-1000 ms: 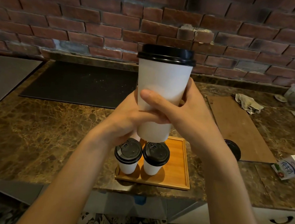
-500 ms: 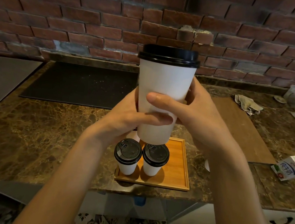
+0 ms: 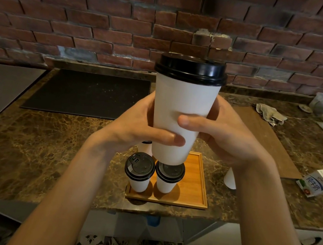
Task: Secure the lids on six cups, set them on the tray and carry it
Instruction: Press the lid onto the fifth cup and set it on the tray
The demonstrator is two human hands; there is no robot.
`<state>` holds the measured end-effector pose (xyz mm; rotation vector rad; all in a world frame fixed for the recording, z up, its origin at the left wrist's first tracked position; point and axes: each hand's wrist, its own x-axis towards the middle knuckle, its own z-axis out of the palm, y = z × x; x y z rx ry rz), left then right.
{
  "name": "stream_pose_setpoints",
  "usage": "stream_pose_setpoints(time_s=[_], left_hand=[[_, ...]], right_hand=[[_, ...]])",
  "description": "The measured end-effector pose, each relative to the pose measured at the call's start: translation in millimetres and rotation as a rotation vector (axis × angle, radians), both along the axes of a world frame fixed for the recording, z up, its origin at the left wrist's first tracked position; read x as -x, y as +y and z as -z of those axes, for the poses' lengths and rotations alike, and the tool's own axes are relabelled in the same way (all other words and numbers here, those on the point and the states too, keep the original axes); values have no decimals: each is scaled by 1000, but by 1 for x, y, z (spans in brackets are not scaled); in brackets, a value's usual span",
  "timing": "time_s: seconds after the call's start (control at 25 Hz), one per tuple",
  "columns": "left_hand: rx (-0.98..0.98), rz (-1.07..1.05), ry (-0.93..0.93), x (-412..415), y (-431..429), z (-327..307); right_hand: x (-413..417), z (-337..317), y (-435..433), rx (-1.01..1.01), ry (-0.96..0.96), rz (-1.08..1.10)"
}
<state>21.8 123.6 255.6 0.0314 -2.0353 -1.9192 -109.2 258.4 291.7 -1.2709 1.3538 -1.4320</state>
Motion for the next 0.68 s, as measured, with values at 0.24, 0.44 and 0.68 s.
stream_pose_setpoints(time_s=[0.24,0.44,0.68], left_hand=[[55,-124,52,1,7,-6],[136,-347,116,3,15,-9],[153,-435,158,9,24,-10]], right_hand=[[-3,-6,-1,-6,115,131],[-10,-11,-2,10,208,290],[-18,-11,-7,6,242,401]])
